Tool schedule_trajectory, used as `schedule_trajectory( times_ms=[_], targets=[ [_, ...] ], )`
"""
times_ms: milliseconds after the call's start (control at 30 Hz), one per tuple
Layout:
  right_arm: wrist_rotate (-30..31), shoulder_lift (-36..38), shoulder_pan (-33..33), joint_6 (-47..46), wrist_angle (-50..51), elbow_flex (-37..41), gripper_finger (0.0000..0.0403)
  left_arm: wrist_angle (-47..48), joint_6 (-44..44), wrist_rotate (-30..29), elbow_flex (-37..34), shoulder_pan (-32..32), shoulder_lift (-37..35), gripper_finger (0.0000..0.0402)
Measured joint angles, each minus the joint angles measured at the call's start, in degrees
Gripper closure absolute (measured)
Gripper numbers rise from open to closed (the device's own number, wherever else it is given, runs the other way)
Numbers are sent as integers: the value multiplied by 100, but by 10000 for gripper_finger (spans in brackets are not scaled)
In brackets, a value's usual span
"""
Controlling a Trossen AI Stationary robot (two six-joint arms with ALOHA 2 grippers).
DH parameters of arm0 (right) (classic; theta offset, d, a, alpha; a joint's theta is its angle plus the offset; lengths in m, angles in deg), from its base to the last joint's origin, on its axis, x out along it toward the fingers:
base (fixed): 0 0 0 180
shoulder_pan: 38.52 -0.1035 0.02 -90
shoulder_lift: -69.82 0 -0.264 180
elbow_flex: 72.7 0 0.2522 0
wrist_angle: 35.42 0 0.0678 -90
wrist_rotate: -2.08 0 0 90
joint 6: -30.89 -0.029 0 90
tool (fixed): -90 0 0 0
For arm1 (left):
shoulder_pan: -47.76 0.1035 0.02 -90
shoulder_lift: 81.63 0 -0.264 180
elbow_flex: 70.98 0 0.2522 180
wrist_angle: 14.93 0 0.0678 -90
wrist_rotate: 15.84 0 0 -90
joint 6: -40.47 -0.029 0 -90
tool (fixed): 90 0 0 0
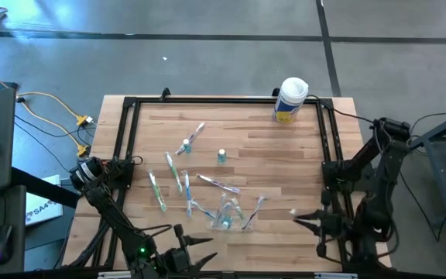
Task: Pick & Place toothbrushing station
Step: Put the orange toothbrush into the transparent organizer
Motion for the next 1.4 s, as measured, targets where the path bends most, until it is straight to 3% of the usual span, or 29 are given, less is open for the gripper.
schedule_trajectory(
  times_ms=[133,267,367,533,633,733,933,1400],
  targets=[
    [567,2,-128,1130,-1450,328,395,0,6,25,0,0,0,217],
    [604,4,53,2369,-3229,679,395,0,6,27,0,0,0,217],
    [-168,4,443,3566,-5004,1119,395,3,6,29,0,1,0,217],
    [-2536,-166,1078,5959,-8950,1987,395,4,6,36,0,0,0,217],
    [-3069,-188,1226,6775,-10344,2382,395,4,6,42,0,0,0,217],
    [-3393,-213,1397,6990,-11273,2825,395,41,21,202,0,0,0,217],
    [-3885,-554,1953,6505,-12062,3380,395,350,368,318,0,0,-2,217],
    [-4339,-1784,2783,5337,-12176,3024,395,643,905,313,0,71,-2,217]
  ],
)
